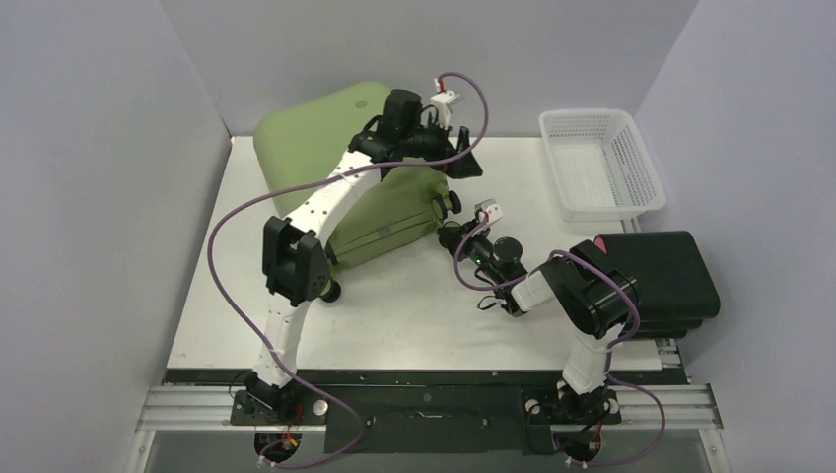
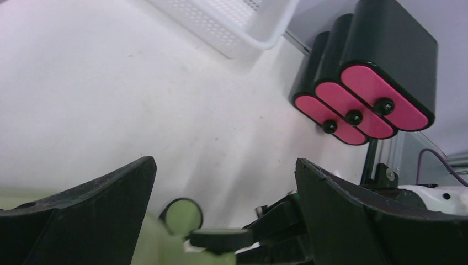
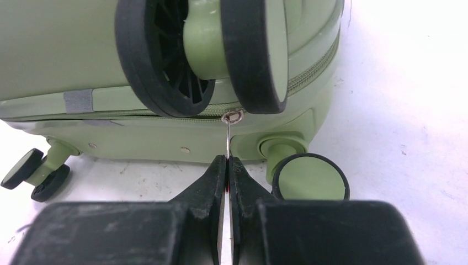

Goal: Open, take out, and arrange the luggage
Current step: Unzip the luggage at the center of the board.

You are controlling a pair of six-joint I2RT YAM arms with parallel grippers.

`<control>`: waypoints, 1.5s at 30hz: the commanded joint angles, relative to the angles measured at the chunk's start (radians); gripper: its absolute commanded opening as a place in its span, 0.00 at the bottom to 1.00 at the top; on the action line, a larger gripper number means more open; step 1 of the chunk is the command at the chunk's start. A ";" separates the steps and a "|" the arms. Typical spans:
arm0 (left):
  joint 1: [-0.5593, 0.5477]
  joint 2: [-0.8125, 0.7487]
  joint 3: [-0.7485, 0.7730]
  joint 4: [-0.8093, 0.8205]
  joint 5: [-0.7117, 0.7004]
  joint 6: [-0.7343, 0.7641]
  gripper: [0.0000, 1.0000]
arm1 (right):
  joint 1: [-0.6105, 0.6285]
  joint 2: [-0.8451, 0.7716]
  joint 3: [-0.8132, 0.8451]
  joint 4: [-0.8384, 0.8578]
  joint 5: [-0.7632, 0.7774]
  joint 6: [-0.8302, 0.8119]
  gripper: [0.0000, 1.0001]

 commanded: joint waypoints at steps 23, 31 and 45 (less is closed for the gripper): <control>0.076 -0.047 -0.425 0.039 0.272 -0.182 0.85 | -0.206 0.149 0.128 0.049 -0.172 0.347 0.00; 0.127 -0.112 -0.615 0.500 0.344 -0.501 0.90 | -0.180 0.207 0.207 0.081 -0.216 0.394 0.00; 0.182 -0.288 -0.646 0.584 0.560 -0.527 0.96 | -0.091 0.108 0.232 -0.061 -0.265 0.201 0.34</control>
